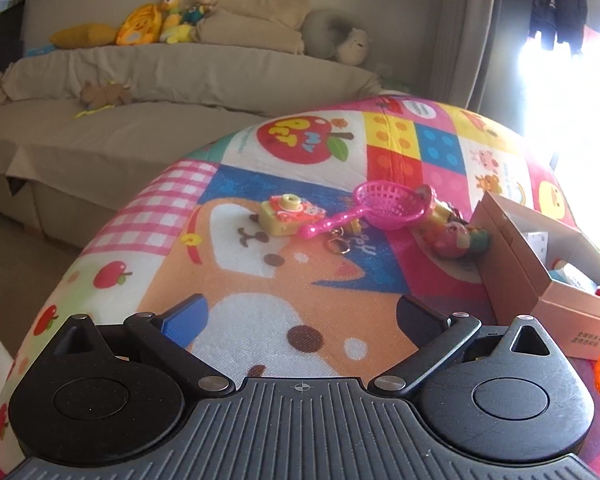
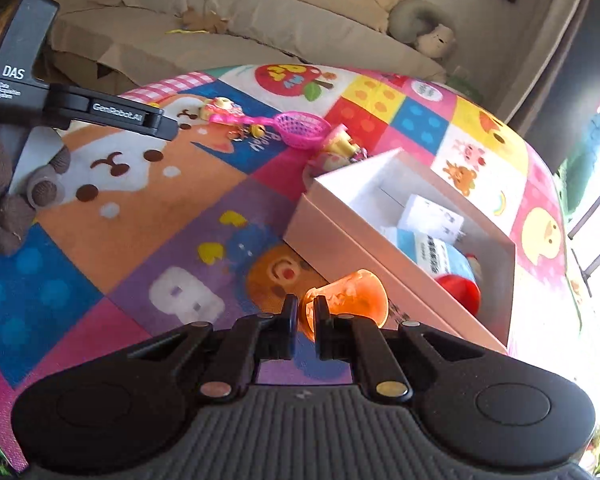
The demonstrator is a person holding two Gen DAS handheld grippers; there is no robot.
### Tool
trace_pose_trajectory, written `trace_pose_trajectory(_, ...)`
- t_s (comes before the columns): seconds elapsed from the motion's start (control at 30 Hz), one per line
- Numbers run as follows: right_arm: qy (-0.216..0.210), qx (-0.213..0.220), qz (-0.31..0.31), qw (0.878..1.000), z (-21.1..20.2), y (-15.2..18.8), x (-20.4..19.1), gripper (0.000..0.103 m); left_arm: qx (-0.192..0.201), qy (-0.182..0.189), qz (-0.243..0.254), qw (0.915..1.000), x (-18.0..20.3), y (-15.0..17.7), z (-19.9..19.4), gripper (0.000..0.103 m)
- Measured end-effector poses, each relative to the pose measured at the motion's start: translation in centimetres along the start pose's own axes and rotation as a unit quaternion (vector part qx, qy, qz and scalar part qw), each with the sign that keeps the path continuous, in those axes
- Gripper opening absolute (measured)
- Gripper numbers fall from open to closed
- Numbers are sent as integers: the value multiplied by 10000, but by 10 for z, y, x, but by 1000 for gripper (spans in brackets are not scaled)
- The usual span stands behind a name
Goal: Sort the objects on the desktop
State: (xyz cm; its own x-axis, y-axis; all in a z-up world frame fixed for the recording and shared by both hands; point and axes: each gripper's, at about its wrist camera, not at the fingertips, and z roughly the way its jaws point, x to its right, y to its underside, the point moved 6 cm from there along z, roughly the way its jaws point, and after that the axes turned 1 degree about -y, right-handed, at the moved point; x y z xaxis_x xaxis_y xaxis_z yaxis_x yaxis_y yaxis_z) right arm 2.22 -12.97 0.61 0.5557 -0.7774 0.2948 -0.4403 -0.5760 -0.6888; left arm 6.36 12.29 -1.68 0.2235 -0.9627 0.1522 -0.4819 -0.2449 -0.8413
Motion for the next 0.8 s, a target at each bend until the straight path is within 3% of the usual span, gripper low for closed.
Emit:
trace_pose_trajectory(0.07, -31, 97, 414, 9991, -4, 9, 14, 14, 98, -30, 313, 9995, 6, -7, 6, 103)
trace_pose_trajectory(0.1, -24, 161, 574, 9982, -6, 13, 20, 23, 244, -145, 546, 9981, 9, -14, 10, 103)
trace_pose_trajectory(0.13, 13, 253, 740, 9969, -9, 17, 26, 41, 383, -263, 770, 9960, 12, -22, 15, 103)
trace_pose_trajectory(0.2, 112, 526, 1038, 9931, -16, 23, 34, 68, 481, -360, 1111, 9920, 15, -40, 34, 103)
trace_pose_trajectory(0.27, 118, 688, 1269, 9895, -19, 30, 38, 76, 301, -437, 1144, 9920, 13, -56, 60, 103)
trace_pose_trajectory(0.43, -88, 729, 1926, 9785, -10, 45, 44, 80, -403, -542, 421, 9968, 3, -83, 118, 103)
trace_pose_trajectory(0.6, -110, 725, 2414, 9676, 0, 53, 51, 81, -809, -818, 158, 9932, -1, -80, 145, 102)
trace_pose_trajectory(0.67, -137, 771, 2493, 9652, 0, 54, 53, 87, -890, -879, 46, 9921, -5, -78, 150, 91)
trace_pose_trajectory(0.8, -184, 775, 2461, 9660, 1, 53, 51, 88, -950, -988, 136, 9905, -6, -76, 150, 72)
